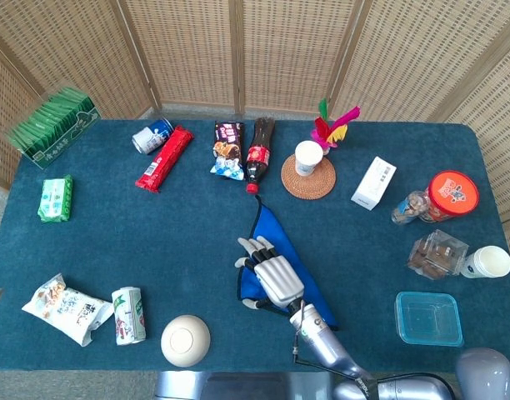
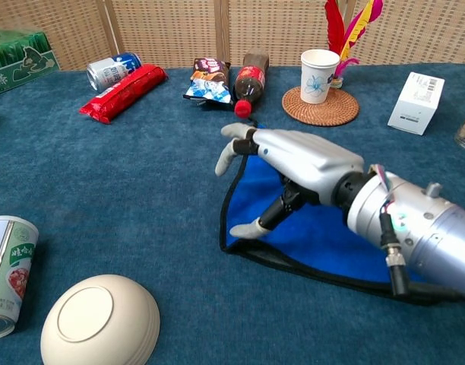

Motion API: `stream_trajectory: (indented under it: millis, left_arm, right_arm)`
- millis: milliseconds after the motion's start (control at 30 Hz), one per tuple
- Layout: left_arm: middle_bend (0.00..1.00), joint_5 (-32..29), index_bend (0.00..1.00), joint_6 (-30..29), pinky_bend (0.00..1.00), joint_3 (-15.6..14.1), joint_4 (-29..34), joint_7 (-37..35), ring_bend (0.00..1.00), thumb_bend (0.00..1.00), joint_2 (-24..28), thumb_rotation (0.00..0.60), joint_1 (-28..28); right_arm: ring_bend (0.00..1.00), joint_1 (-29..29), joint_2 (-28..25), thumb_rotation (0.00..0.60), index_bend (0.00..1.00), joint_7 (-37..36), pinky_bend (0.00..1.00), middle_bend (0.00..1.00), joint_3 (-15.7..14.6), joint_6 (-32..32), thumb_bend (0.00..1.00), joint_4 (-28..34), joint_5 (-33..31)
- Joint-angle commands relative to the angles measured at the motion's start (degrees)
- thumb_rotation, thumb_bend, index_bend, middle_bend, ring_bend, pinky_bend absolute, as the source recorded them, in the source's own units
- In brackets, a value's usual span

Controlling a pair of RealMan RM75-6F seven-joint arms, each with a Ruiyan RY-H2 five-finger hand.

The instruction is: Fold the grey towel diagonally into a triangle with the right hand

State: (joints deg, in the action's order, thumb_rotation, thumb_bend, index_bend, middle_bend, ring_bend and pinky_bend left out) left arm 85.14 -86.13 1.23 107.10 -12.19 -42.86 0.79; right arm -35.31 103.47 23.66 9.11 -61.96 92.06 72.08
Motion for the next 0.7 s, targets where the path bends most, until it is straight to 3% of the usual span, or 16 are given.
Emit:
stream_trajectory:
  millis: [33, 167, 367, 500, 700]
  left_arm:
    - [0.0, 0.05, 0.0, 0.08, 0.01, -0.04, 0.06, 0.02, 0.0, 0.31, -0.01, 0.6, 0.04]
    - [0.0, 0.29, 0.0, -0.04, 0.01, -0.16, 0.14, 0.14, 0.0, 0.31, -0.03, 0.6, -0.05]
    - [0.0, 0.35, 0.0, 0.38, 0.01, -0.23, 0.1, 0.03, 0.0, 0.31, -0.04, 0.6, 0.15]
    - [0.0, 0.36, 0.0, 0.55, 0.01, -0.18, -0.09, 0.08, 0.0, 0.31, -0.15, 0.6, 0.32]
    - [0.0, 1.56, 0.0, -0.26, 0.01, -0.46, -0.1, -0.15, 0.0, 0.31, -0.07, 0.6, 0.02]
  right_arm:
    - [0.0, -0.03, -1.12, 0.525, 0.29, -0.88, 0.0, 0.0, 0.65, -0.49, 0.0, 0.49, 0.63]
    - [0.0, 0.49, -3.74, 0.523, 0.27, -5.16, 0.0, 0.0, 1.82, -2.44, 0.0, -0.44, 3.33]
    - [0.0, 2.5, -7.33, 0.518, 0.13, -10.11, 0.0, 0.0, 1.86, -7.83, 0.0, -3.58, 8.49]
    - [0.0, 6.06, -11.66, 0.523, 0.06, -15.95, 0.0, 0.0, 2.71, -14.82, 0.0, -7.93, 10.99]
    - [0.0, 9.97, -16.68, 0.519, 0.06, -24.35, 0.0, 0.0, 1.63, -21.11, 0.0, -14.99, 14.51]
